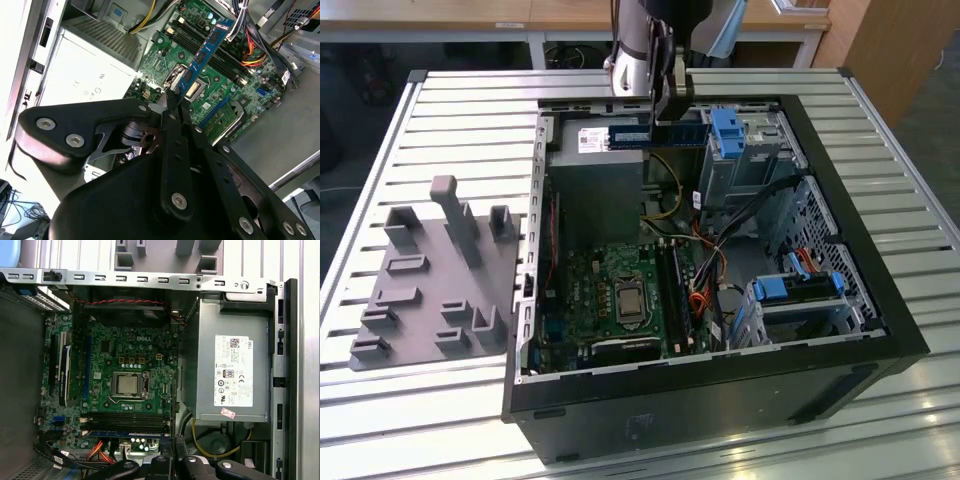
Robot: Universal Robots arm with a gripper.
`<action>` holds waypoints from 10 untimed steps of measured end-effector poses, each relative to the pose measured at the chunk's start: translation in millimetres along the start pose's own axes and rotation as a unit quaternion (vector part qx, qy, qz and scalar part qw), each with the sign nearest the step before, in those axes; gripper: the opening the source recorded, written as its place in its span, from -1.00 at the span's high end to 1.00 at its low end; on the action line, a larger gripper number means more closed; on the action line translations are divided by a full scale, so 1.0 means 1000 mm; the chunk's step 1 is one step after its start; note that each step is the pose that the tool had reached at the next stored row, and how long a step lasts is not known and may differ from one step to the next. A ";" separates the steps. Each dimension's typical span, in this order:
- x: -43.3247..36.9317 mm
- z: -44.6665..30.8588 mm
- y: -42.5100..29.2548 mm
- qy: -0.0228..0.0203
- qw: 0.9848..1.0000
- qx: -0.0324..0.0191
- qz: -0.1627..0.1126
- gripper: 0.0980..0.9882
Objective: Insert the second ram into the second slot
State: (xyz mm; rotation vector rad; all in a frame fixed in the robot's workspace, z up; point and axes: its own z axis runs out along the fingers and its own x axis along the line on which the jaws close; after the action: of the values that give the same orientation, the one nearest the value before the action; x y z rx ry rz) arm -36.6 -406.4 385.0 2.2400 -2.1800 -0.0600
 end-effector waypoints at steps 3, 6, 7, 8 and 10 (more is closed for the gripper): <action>0.0026 0.0000 0.0001 0.000 1.000 0.000 0.000 0.90; 0.0042 -0.0001 0.0001 0.000 1.000 0.000 0.000 0.90; 0.0045 -0.0001 0.0001 0.000 1.000 0.000 0.000 0.90; 0.0049 -0.0001 0.0001 0.000 1.000 0.000 0.000 0.90; 0.0059 -0.0001 0.0001 0.000 1.000 0.000 0.000 0.90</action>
State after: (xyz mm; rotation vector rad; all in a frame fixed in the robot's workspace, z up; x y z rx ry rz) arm -36.6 -412.3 385.0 2.2400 -2.1799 -0.0599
